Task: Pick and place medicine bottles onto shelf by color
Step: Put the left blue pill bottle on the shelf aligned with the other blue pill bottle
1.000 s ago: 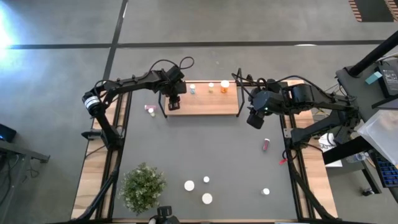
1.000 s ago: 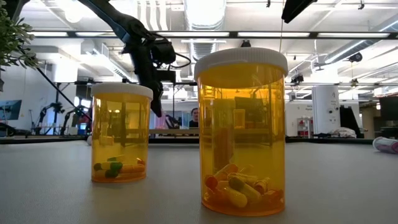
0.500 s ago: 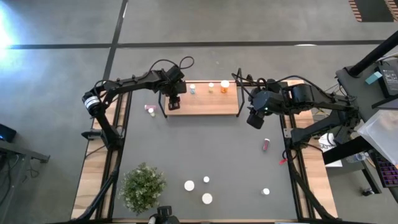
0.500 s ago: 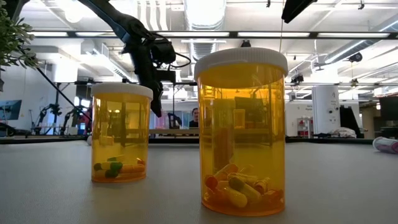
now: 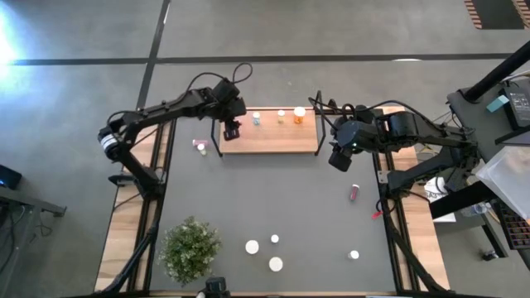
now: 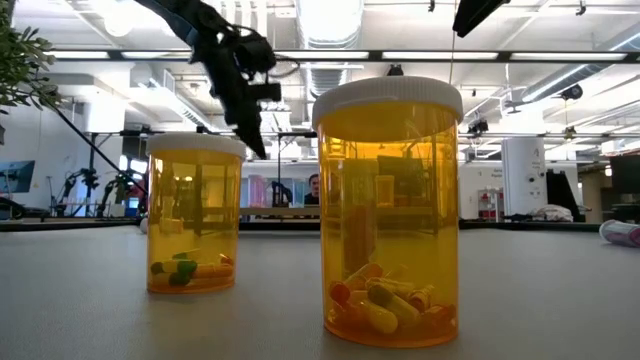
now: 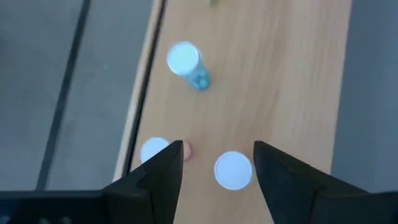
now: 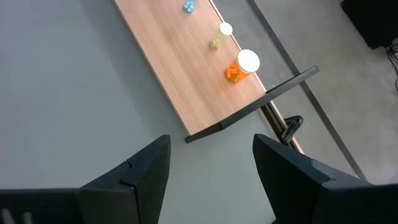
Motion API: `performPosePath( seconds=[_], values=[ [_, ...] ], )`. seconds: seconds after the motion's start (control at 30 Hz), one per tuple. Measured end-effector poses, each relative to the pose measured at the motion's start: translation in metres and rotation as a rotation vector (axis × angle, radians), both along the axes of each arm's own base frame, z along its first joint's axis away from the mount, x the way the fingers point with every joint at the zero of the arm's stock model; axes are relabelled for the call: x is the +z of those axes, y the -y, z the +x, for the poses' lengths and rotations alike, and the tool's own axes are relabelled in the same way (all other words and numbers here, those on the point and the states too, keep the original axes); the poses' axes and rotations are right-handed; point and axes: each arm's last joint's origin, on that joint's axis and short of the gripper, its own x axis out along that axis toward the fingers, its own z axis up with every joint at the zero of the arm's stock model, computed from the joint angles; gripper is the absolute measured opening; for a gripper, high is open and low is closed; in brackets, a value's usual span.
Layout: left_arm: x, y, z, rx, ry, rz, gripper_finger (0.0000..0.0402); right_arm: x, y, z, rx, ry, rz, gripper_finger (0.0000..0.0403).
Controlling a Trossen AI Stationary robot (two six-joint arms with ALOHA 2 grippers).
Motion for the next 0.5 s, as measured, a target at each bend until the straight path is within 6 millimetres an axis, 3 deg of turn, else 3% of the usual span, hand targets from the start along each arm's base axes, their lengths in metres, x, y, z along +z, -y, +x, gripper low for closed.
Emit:
performPosePath(
  seconds=[0.23,0.5],
  values=[
    [0.028,0.023,-0.004,0.042,0.132,-0.008,0.0179,0.0,0.0,0.0,0.0,0.0,0.0,0.0219],
    [0.054,0.065,-0.006,0.065,0.267,-0.069,0.0179,0.0,0.0,0.0,0.0,0.0,0.0,0.0219]
  ],
)
